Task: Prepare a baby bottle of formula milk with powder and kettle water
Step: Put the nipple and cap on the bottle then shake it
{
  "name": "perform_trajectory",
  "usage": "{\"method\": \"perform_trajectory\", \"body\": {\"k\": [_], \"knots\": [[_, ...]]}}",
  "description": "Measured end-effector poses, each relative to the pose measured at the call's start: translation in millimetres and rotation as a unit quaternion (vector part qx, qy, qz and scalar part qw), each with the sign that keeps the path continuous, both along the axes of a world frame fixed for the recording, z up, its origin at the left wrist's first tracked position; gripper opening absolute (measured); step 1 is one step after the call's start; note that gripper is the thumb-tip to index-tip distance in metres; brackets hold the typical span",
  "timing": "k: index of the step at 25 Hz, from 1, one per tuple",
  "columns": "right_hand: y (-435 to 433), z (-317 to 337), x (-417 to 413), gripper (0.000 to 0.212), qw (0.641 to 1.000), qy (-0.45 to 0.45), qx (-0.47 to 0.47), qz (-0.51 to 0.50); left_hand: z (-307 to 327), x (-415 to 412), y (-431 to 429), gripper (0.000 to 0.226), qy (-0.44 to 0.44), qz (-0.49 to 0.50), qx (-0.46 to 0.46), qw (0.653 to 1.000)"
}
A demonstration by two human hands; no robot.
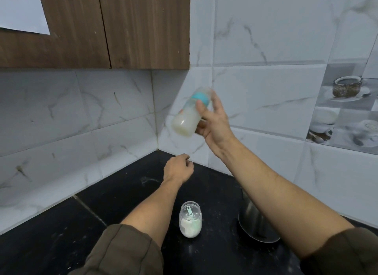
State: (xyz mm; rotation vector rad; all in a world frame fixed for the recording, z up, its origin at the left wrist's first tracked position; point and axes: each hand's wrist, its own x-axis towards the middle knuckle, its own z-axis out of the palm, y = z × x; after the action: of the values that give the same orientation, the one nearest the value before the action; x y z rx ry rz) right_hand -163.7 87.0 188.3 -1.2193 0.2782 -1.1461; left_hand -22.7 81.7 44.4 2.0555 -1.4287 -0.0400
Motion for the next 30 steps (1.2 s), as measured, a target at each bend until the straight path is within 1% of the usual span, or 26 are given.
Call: {"method": "perform_trajectory", "body": {"k": [1, 2, 3, 4, 6, 7, 8, 9, 11, 12, 13, 14, 16, 17, 18, 19, 20, 22, 23, 24, 25, 26, 27, 28, 29, 30], "knots": [[-7, 5, 3, 0.075, 0.996, -0.051, 0.063, -0.032, 0, 1, 1, 0.040, -0.005, 0.001, 0.000, 1.000], [-14, 7, 5, 0.074, 0.990, -0.084, 0.101, -0.048, 1, 2, 2, 0.039, -0.009, 0.004, -0.002, 1.000], [-16, 9, 6, 0.073, 0.989, -0.081, 0.111, -0.047, 2, 3, 2, 0.038, -0.011, 0.007, -0.003, 1.000], [-15, 8, 4, 0.072, 0.995, -0.037, 0.089, -0.034, 2, 4, 2, 0.038, -0.012, 0.007, -0.003, 1.000], [-4, 3, -3, 0.072, 0.995, 0.097, -0.028, 0.017, 1, 5, 1, 0.040, -0.008, 0.006, -0.003, 1.000], [-1, 0, -7, 0.072, 0.987, 0.133, -0.079, 0.042, 2, 5, 1, 0.040, -0.005, 0.004, -0.004, 1.000], [-4, -1, -8, 0.073, 0.986, 0.130, -0.096, 0.046, 2, 5, 1, 0.041, -0.004, 0.003, -0.005, 1.000], [-6, 1, -7, 0.073, 0.993, 0.093, -0.071, 0.027, 3, 6, 1, 0.041, -0.006, 0.003, -0.006, 1.000], [-18, 9, -4, 0.070, 0.998, -0.016, 0.045, -0.029, 3, 6, 3, 0.041, -0.014, 0.006, -0.008, 1.000], [-24, 10, -2, 0.068, 0.995, -0.051, 0.077, -0.036, 3, 6, 4, 0.040, -0.015, 0.008, -0.009, 1.000], [-26, 10, -2, 0.067, 0.995, -0.051, 0.079, -0.026, 3, 6, 4, 0.040, -0.014, 0.007, -0.008, 1.000], [-24, 7, -4, 0.068, 0.998, -0.012, 0.053, -0.010, 3, 6, 4, 0.040, -0.013, 0.006, -0.006, 1.000], [-13, 1, -9, 0.072, 0.994, 0.097, -0.038, 0.024, 2, 5, 3, 0.040, -0.010, 0.002, -0.003, 1.000], [-9, -2, -12, 0.073, 0.990, 0.119, -0.068, 0.033, 3, 4, 2, 0.041, -0.009, 0.000, -0.003, 1.000], [-12, -3, -12, 0.074, 0.991, 0.110, -0.074, 0.025, 3, 4, 2, 0.041, -0.009, 0.000, -0.003, 1.000], [-15, -2, -11, 0.075, 0.996, 0.073, -0.050, 0.004, 4, 4, 2, 0.040, -0.011, 0.001, -0.004, 1.000], [-19, 2, -9, 0.075, 0.999, 0.021, 0.000, -0.024, 4, 4, 3, 0.039, -0.013, 0.004, -0.004, 1.000], [-30, 7, -6, 0.071, 0.990, -0.082, 0.097, -0.057, 3, 4, 6, 0.035, -0.015, 0.010, -0.003, 1.000], [-33, 6, -5, 0.070, 0.987, -0.097, 0.115, -0.048, 2, 5, 6, 0.033, -0.015, 0.012, -0.001, 1.000], [-32, 4, -5, 0.070, 0.991, -0.071, 0.109, -0.026, 1, 6, 6, 0.031, -0.015, 0.011, 0.001, 1.000], [-28, -1, -7, 0.069, 0.997, -0.019, 0.080, 0.005, 1, 6, 6, 0.029, -0.014, 0.010, 0.002, 1.000], [-23, -6, -7, 0.067, 0.998, 0.041, 0.035, 0.037, 1, 5, 5, 0.028, -0.013, 0.008, 0.003, 1.000], [-19, -11, -8, 0.067, 0.995, 0.077, -0.001, 0.066, 2, 5, 5, 0.028, -0.013, 0.007, 0.003, 1.000], [-19, -14, -8, 0.068, 0.993, 0.085, -0.012, 0.076, 3, 5, 4, 0.029, -0.014, 0.006, 0.001, 1.000], [-18, -13, -8, 0.070, 0.995, 0.068, 0.003, 0.073, 4, 4, 3, 0.031, -0.017, 0.006, -0.003, 1.000], [-19, -9, -6, 0.070, 0.996, 0.039, 0.050, 0.060, 5, 4, 3, 0.033, -0.020, 0.007, -0.005, 1.000]]}}
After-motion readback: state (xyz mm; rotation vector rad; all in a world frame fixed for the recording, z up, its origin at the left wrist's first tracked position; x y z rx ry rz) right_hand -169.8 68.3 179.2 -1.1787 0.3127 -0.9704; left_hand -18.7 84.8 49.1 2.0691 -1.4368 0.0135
